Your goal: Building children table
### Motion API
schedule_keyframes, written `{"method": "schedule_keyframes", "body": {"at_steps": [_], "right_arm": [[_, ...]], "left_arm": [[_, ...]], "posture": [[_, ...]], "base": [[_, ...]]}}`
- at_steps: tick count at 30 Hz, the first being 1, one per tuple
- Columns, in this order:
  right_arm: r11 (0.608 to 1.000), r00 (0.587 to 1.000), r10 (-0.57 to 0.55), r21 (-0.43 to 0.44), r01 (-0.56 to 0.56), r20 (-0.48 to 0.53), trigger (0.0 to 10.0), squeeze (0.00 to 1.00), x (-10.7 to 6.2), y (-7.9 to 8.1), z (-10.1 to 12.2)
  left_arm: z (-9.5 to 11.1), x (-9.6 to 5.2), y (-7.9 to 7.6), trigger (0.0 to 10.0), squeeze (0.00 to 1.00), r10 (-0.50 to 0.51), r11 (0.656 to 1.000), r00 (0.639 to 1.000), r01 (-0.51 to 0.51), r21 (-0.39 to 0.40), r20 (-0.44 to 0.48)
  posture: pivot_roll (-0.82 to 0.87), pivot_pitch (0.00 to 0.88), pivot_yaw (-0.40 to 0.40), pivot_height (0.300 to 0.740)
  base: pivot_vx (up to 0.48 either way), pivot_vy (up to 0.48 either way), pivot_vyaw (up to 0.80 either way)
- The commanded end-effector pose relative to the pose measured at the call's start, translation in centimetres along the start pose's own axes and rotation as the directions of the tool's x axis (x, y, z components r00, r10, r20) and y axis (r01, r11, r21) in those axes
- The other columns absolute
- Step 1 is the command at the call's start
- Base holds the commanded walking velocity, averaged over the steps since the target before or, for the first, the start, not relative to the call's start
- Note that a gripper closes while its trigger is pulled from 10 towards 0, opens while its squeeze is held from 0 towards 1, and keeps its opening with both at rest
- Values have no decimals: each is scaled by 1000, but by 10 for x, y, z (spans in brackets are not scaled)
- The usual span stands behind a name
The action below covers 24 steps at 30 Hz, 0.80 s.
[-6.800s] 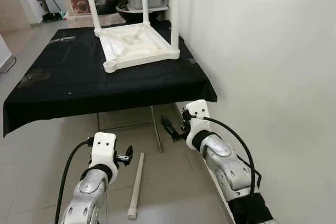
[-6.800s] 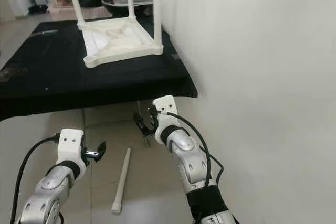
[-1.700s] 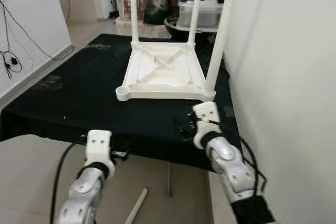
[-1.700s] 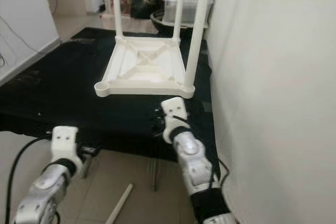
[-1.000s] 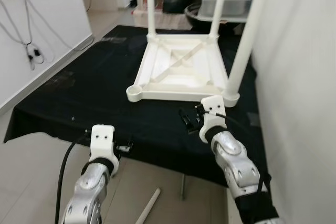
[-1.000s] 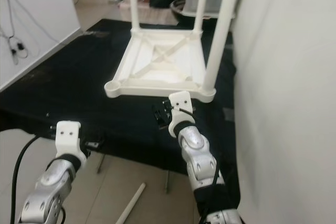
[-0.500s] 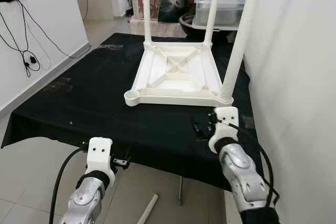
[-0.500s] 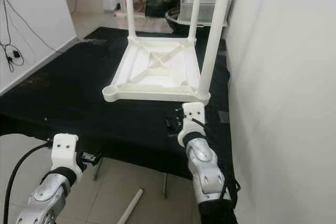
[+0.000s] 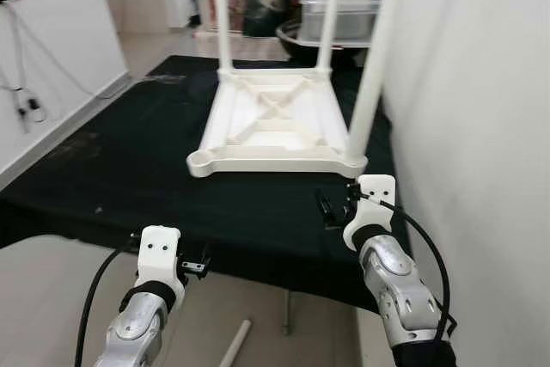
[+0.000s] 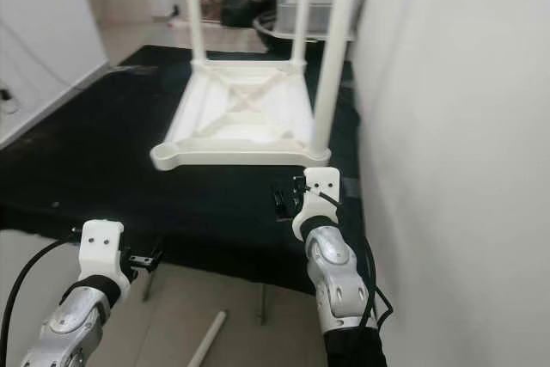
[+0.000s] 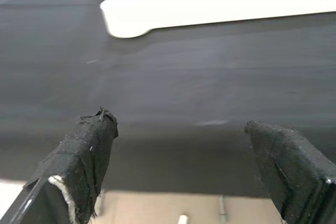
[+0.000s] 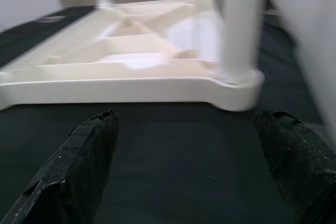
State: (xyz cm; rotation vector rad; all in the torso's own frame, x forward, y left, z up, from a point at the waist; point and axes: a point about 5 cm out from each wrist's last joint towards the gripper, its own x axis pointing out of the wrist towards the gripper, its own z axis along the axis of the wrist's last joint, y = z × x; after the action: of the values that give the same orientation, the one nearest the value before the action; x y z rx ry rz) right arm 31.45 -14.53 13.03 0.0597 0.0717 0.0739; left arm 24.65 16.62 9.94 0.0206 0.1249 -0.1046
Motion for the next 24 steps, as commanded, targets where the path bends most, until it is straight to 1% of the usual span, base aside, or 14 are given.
{"method": "schedule_keyframes", "body": {"at_steps": [1, 5, 12, 14, 16, 24], "right_arm": [[1000, 1000, -16, 6, 16, -18, 10000, 0, -1, -3, -3], [1000, 1000, -16, -4, 16, -11, 10000, 0, -2, -3, -2], [1000, 1000, -25, -10, 25, -19, 10000, 0, -2, -3, -3], [1000, 999, -20, 15, 21, -35, 10000, 0, -2, -3, -4], [1000, 999, -18, 21, 19, -38, 10000, 0, -2, -3, -4], [1000, 1000, -11, 20, 12, -29, 10000, 0, -1, -2, -3]], "left_arm": [[0, -1, 0, 10000, 0, -4, 1000, 1000, 4, 19, -2], [-1, -2, -1, 10000, 0, -6, 1000, 1000, 7, 21, -3], [0, 0, -2, 10000, 0, -10, 1000, 1000, 10, 26, 0], [-1, 0, -2, 10000, 0, -9, 1000, 1000, 9, 26, 0], [-1, 0, -2, 10000, 0, -9, 1000, 1000, 9, 26, -1], [-2, -1, -2, 10000, 0, -8, 999, 1000, 8, 35, -1]], "posture": [[74, 0, -26, 740], [74, 0, -26, 740], [69, 0, -25, 740], [69, 0, -26, 740], [69, 0, -26, 740], [74, 0, -29, 740]], "base": [[0, 0, -800], [0, 0, -800], [0, 0, 0], [0, 0, -800], [0, 0, -800], [0, 0, -800]]}}
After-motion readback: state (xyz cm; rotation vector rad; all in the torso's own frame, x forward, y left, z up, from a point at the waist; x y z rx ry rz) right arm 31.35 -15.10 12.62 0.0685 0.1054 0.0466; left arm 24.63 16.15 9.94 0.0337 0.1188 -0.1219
